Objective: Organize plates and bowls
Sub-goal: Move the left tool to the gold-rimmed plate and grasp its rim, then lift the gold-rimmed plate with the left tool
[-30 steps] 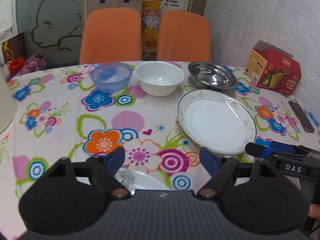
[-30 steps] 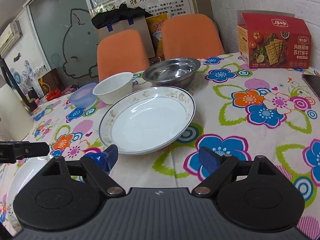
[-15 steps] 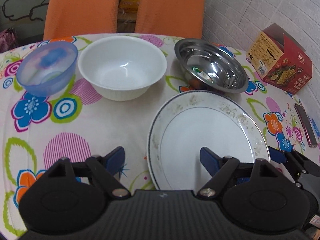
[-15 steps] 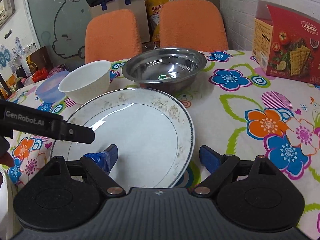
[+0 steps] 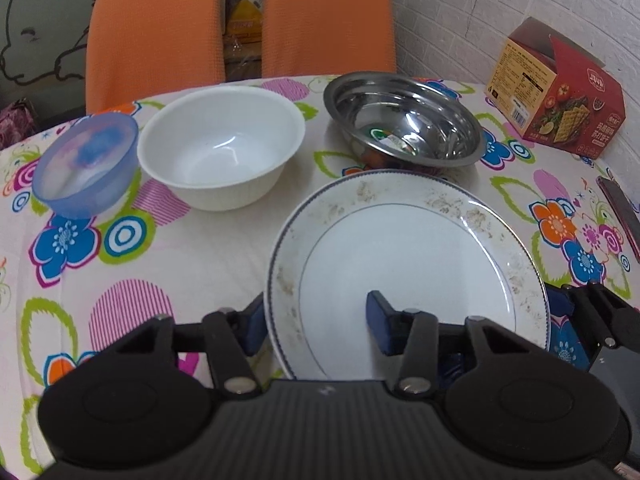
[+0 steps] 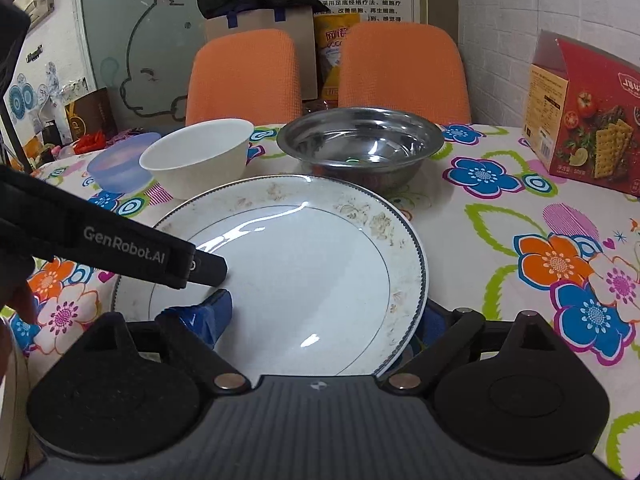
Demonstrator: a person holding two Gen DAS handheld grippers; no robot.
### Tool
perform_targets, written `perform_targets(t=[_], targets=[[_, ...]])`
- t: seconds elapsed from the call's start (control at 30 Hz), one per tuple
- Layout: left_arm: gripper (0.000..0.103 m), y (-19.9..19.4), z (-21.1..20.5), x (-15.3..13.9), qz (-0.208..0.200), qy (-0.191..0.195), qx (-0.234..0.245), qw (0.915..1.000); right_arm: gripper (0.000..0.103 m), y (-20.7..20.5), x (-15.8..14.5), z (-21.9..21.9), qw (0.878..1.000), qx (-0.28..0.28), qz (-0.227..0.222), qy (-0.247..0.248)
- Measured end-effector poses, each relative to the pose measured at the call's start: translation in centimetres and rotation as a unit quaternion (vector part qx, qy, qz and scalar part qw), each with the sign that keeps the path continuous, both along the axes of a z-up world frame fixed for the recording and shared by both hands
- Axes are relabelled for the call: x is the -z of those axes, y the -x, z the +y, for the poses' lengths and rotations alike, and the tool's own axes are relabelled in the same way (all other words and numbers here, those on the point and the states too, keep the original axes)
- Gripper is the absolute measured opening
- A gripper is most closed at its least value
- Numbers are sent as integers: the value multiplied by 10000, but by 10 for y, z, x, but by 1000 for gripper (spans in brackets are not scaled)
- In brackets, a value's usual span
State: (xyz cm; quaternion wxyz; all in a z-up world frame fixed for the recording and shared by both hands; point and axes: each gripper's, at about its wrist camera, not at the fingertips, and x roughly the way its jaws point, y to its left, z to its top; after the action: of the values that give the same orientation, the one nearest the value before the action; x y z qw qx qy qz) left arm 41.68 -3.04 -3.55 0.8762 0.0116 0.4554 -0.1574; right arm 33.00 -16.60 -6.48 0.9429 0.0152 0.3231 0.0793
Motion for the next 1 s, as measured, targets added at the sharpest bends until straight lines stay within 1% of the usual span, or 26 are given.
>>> perform_targets(t=[0.13,0.23,0.27,0.33,0.4,0.53,0.63,0.73,0.8,0.9,1.0], targets=[[44,0,1,0,11,18,-83,10000,81,0,1,-5,9999,-153,-68,-24],[42,1,1,-1,53,0,-155,9999,80,-1,0,-1,10000,5,-51,-8],[40,1,2,-2,93,40,-160,9998,80,0,-1,-1,10000,45,-50,-61],[38,1,7,-3,175,121,-163,9996,79,2,-3,-6,9993,84,-22,-367],[37,4,9,-3,203,169,-162,9995,79,5,-4,-7,9989,71,-26,-453],[37,13,13,-5,170,191,-185,9995,79,13,-6,0,9991,144,-58,-390],[37,23,16,-12,54,210,-151,9996,79,22,-10,2,9990,166,-119,-400],[37,30,16,-15,-50,149,-111,9998,80,31,-14,3,9986,183,-250,-421],[37,29,17,-11,11,149,-151,9998,80,31,-14,4,9989,159,-223,-381],[37,27,20,-4,143,222,-207,9994,79,29,-8,-2,9979,166,-86,-618],[37,28,20,-2,93,242,-183,9995,79,25,-4,-3,9976,149,13,-674]])
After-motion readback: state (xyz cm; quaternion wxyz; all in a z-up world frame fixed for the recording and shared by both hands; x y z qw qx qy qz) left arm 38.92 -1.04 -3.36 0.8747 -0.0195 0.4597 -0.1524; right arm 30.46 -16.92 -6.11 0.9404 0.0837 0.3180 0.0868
